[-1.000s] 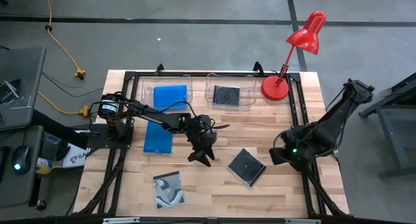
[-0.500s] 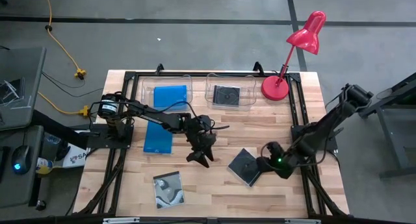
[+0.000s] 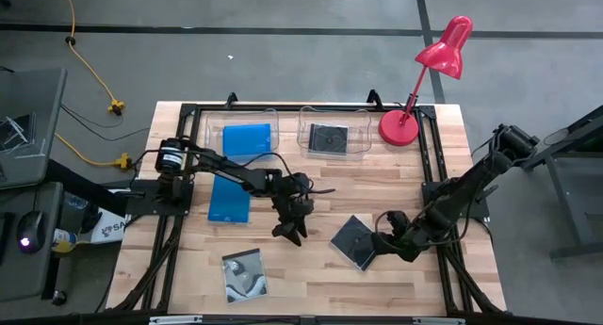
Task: Pick & place jewel cases by type
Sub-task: Put the right black CD case into the right transparent bin
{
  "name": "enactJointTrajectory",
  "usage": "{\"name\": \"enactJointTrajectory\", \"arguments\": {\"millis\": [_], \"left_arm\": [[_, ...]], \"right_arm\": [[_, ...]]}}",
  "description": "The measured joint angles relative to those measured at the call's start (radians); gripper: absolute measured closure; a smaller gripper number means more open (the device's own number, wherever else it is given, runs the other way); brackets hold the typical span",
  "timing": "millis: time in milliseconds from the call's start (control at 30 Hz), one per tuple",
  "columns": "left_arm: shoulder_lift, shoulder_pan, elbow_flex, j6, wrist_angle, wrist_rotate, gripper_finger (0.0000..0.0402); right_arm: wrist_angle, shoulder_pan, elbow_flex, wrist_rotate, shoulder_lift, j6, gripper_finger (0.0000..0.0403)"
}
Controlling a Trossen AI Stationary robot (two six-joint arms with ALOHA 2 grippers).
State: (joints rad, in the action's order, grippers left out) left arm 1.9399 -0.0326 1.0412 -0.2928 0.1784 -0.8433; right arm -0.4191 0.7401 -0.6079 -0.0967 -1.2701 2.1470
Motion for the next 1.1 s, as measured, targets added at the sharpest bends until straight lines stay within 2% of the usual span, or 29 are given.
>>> {"name": "enactJointTrajectory", "arguments": {"millis": [167, 300, 500, 800, 967, 1100], "left_arm": [[0.008, 0.0, 0.001, -0.003, 0.055, -0.008, 0.0154], [0.008, 0.0, 0.001, -0.021, 0.122, -0.006, 0.0154], [0.008, 0.0, 0.001, -0.049, 0.222, 0.012, 0.0154], [0.049, 0.0, 0.009, -0.08, 0.231, 0.089, 0.0154], [0.12, 0.0, 0.065, -0.161, 0.236, 0.095, 0.0154], [0.153, 0.0, 0.089, -0.248, 0.234, 0.147, 0.0154]], "right_arm": [[-0.012, 0.002, 0.0, 0.003, 0.0, -0.002, 0.04], [-0.03, 0.002, 0.0, 0.003, 0.0, -0.014, 0.0383], [-0.063, 0.002, 0.0, 0.01, 0.0, -0.018, 0.0329], [-0.092, -0.024, 0.001, 0.042, 0.0, -0.009, 0.0255], [-0.111, -0.044, 0.001, 0.047, -0.001, -0.006, 0.0241], [-0.143, -0.055, 0.001, 0.099, -0.01, 0.015, 0.024]]}}
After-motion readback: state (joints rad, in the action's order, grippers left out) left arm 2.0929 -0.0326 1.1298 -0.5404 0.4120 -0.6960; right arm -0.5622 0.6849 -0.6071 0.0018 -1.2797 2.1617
